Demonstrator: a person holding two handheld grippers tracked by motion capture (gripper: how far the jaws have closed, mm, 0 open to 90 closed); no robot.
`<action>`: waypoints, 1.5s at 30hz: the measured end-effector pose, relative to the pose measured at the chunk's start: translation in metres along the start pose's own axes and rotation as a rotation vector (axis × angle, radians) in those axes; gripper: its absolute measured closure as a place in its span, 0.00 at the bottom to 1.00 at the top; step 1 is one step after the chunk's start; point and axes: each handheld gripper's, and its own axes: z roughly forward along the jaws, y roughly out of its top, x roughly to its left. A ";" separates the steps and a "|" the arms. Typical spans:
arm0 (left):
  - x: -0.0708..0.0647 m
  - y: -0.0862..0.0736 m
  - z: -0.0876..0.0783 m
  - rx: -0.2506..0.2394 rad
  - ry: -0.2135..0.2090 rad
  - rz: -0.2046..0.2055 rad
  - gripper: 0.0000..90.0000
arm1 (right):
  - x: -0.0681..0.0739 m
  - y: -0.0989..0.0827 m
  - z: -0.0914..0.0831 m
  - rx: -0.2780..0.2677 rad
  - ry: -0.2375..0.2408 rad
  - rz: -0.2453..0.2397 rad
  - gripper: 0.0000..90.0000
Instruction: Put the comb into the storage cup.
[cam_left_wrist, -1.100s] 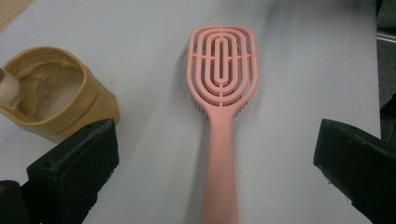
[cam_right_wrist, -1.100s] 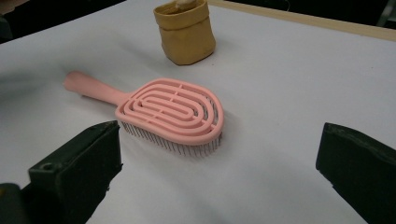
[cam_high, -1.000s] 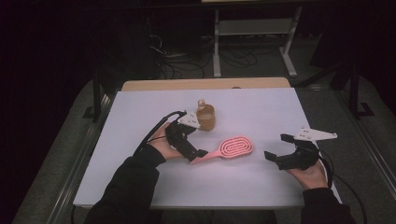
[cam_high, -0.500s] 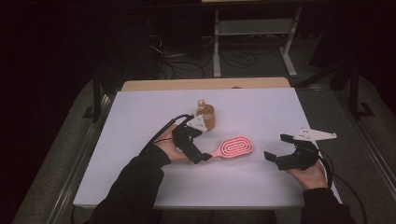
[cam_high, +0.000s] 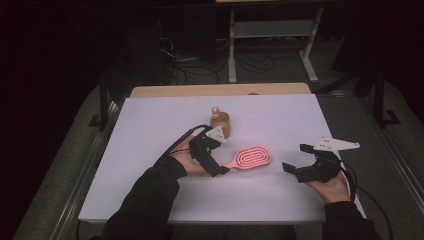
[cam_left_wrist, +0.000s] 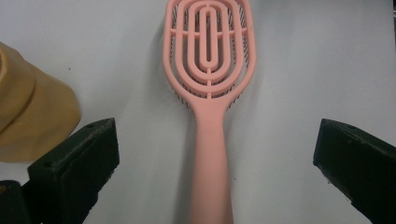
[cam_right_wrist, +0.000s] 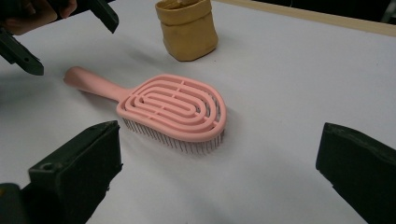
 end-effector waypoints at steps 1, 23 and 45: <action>0.000 0.000 0.001 0.003 0.001 0.002 0.00 | 0.000 0.000 0.000 0.000 0.000 -0.001 0.00; 0.007 -0.004 0.035 0.117 -0.025 -0.010 0.01 | 0.000 0.000 0.000 0.002 0.003 -0.001 0.00; 0.010 -0.008 0.052 0.141 -0.009 0.011 0.31 | 0.001 0.000 0.001 0.007 0.007 -0.002 0.00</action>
